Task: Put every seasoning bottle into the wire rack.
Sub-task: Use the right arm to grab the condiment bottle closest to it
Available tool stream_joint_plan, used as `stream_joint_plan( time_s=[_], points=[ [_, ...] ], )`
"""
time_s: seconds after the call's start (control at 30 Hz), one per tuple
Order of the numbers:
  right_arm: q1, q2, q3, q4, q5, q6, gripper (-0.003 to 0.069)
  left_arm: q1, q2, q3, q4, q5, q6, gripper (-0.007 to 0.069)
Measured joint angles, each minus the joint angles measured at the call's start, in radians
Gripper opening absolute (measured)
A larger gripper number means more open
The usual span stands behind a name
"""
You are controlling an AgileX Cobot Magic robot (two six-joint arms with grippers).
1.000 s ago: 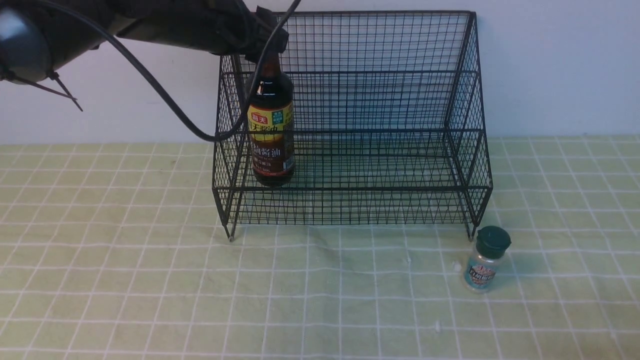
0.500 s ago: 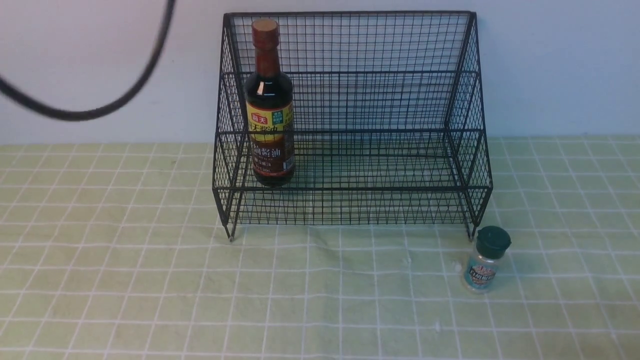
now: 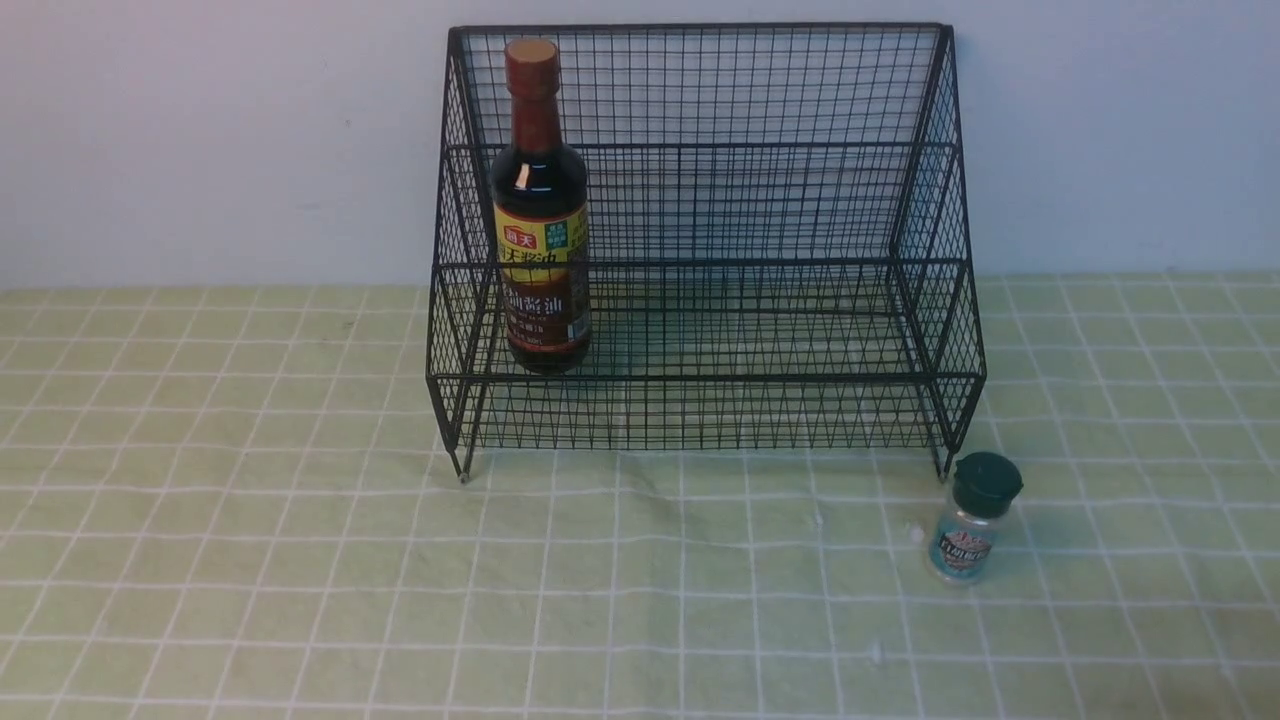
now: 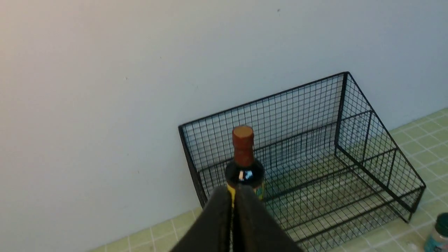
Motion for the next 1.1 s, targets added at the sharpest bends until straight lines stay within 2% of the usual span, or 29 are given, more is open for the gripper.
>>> stream_joint_plan(
  time_s=[0.27,0.47,0.7,0.83,0.9,1.1],
  points=[
    [0.0,0.0,0.0,0.0,0.0,0.0,-0.0015,0.0,-0.184,0.228,-0.069,0.059,-0.006,-0.0006],
    [0.0,0.0,0.0,0.0,0.0,0.0,-0.0015,0.0,-0.229,0.258,-0.063,0.135,-0.003,-0.0006],
    [0.0,0.0,0.0,0.0,0.0,0.0,-0.0015,0.0,-0.277,0.275,-0.004,0.112,-0.006,-0.0006],
    [0.0,0.0,0.0,0.0,0.0,0.0,-0.0015,0.022,-0.373,0.408,0.045,-0.018,-0.027,-0.0006],
    [0.0,0.0,0.0,0.0,0.0,0.0,-0.0015,0.065,-0.499,0.597,0.055,-0.145,-0.04,-0.0006],
    [0.0,0.0,0.0,0.0,0.0,0.0,-0.0015,0.159,-0.776,1.046,0.057,-0.397,-0.045,-0.0006]
  ],
)
